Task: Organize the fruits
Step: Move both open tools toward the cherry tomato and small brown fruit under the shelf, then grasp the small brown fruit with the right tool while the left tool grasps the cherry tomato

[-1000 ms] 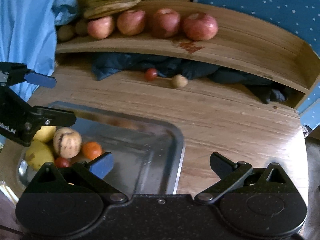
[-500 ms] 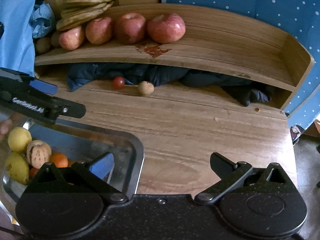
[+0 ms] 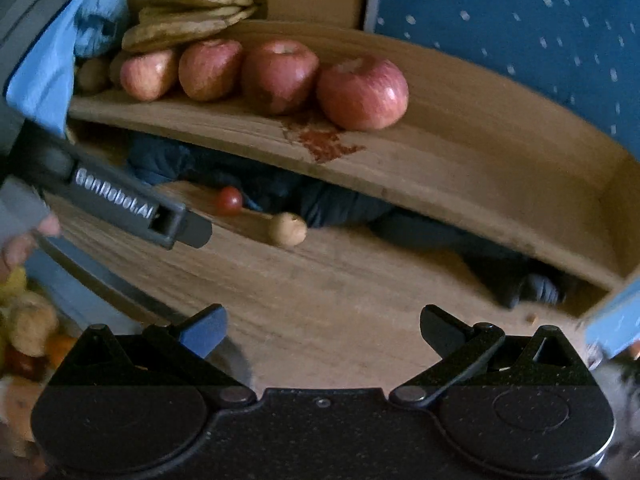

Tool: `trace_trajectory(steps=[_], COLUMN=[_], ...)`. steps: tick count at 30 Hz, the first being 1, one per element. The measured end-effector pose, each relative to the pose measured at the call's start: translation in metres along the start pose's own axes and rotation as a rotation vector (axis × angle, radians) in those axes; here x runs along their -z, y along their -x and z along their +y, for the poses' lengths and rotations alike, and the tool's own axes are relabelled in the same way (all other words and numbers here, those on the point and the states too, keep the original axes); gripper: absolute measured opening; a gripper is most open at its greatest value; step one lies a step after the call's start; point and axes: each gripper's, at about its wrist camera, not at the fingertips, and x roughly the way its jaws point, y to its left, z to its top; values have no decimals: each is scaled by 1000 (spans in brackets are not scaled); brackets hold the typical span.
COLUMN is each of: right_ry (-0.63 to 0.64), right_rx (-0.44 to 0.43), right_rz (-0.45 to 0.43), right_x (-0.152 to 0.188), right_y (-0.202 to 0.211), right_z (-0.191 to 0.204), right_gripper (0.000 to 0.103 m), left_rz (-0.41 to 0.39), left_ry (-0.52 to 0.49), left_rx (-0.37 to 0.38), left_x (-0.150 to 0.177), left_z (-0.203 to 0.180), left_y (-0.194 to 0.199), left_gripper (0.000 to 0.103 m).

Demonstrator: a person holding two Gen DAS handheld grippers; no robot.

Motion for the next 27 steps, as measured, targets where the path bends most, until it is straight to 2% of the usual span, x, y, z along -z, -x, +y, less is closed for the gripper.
trace_trajectory(steps=[6,11,18,21,27], right_ry=[9,22,40,65,79], right_rx=[-19,-47,-113,-130,-134], right_rz=[-26,-35,-52,-49,-49], right_x=[-3,-9,-22,-27,-32], right_y=[-14,-26,-42,-47,-55], right_z=[-4,-4,3,9,14], right_gripper=[98,88,79,74,59], left_rz=[2,1,5,3,-8], left_ry=[71,104,110,109,107], left_rx=[-4,27,36,46,53], left_x=[-10,-11,-10,-9,-13], left_z=[-3,0,4,5,2], left_y=[-15,-21,-27,-30,-35], left_gripper=[102,100,86,83,73])
